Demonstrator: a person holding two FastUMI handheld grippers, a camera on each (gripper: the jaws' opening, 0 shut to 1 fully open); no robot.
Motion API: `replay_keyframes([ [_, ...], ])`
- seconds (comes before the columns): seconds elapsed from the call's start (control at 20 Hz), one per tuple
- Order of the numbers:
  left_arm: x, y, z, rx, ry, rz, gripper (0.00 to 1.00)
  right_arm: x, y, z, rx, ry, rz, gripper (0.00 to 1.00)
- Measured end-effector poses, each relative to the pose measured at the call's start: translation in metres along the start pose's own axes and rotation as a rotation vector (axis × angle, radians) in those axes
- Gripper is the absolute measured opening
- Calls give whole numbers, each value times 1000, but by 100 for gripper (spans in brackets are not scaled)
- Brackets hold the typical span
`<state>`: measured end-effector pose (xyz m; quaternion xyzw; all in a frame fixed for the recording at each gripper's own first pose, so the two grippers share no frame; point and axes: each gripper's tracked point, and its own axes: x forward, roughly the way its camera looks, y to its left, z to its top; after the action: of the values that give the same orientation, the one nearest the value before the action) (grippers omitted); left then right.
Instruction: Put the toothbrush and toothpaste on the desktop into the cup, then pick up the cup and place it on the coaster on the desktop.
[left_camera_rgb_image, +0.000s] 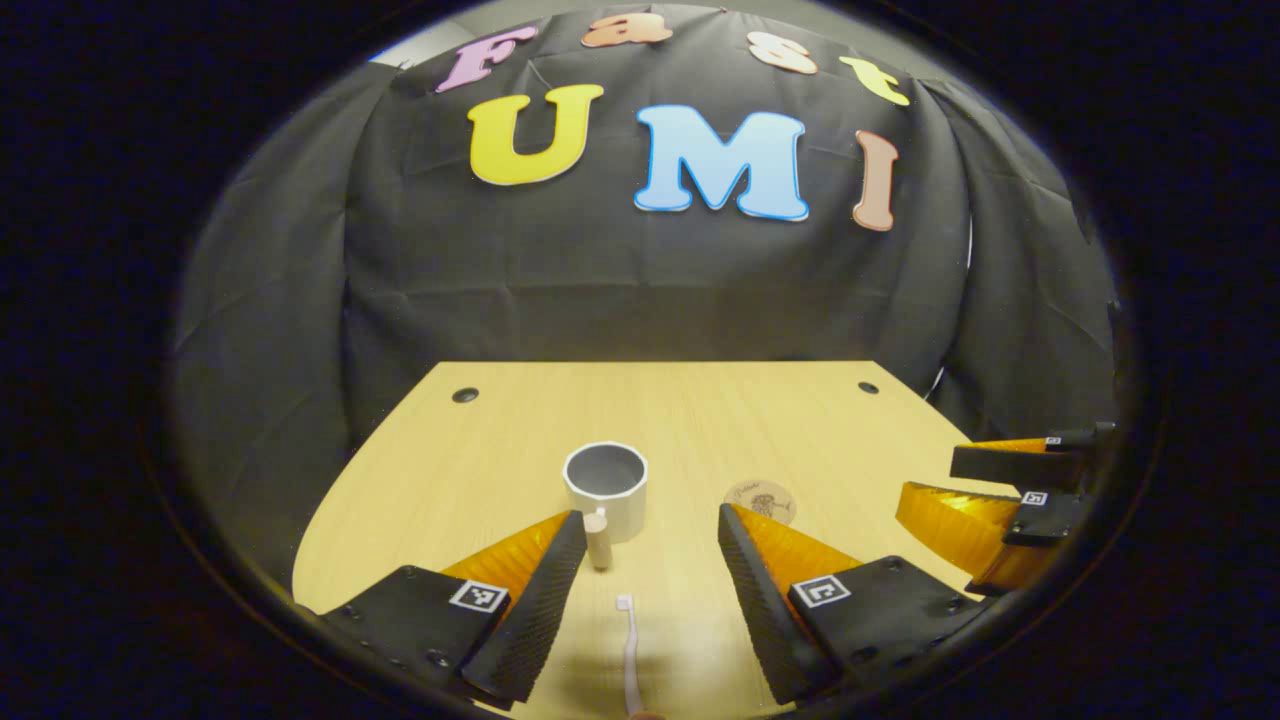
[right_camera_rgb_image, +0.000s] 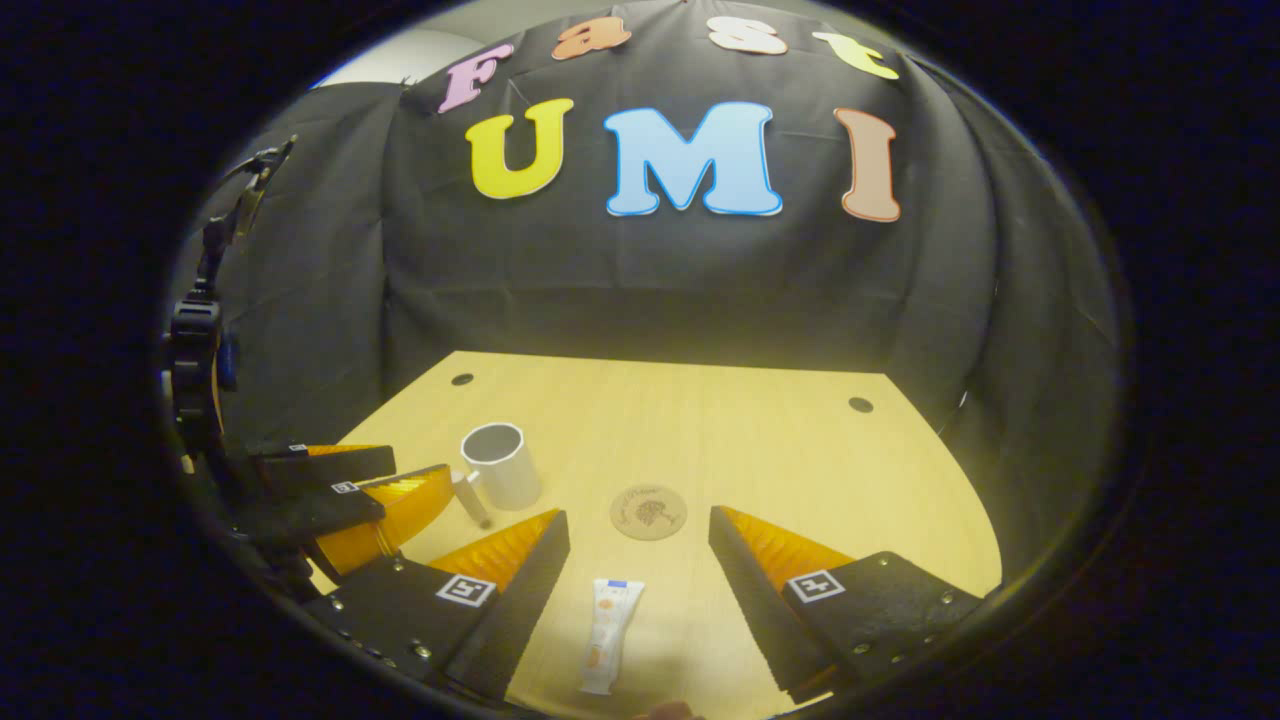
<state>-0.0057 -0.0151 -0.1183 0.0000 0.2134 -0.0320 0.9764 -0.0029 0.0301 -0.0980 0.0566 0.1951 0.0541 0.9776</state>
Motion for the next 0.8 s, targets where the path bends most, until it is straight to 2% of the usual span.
replay_keyframes([
  [0.05,2,1,-7,-1,31,-1,95,3,0,-4,-1,24,2,90],
  [0.15,8,-1,-27,-11,111,-13,95,10,3,-19,-1,86,13,91],
  [0.2,9,0,-37,-12,148,-14,88,14,4,-26,2,117,19,90],
  [0.25,14,2,-44,-8,186,-13,88,19,8,-36,7,153,26,91],
  [0.3,16,5,-55,-15,225,-12,95,22,13,-43,7,186,37,91],
  [0.35,17,5,-62,-27,255,-13,82,24,16,-47,6,210,45,91],
  [0.4,19,6,-71,-41,295,-13,95,26,17,-52,3,232,47,91],
  [0.45,22,9,-78,-45,327,-8,88,30,20,-59,0,264,48,91],
  [0.6,25,15,-98,-52,415,1,88,36,27,-75,11,354,65,92],
  [0.65,26,16,-107,-56,451,1,81,42,29,-85,12,387,64,92],
  [0.75,23,18,-129,-61,557,6,96,45,31,-98,10,449,63,92],
  [0.8,24,19,-138,-65,589,11,90,46,32,-104,12,475,67,92],
])
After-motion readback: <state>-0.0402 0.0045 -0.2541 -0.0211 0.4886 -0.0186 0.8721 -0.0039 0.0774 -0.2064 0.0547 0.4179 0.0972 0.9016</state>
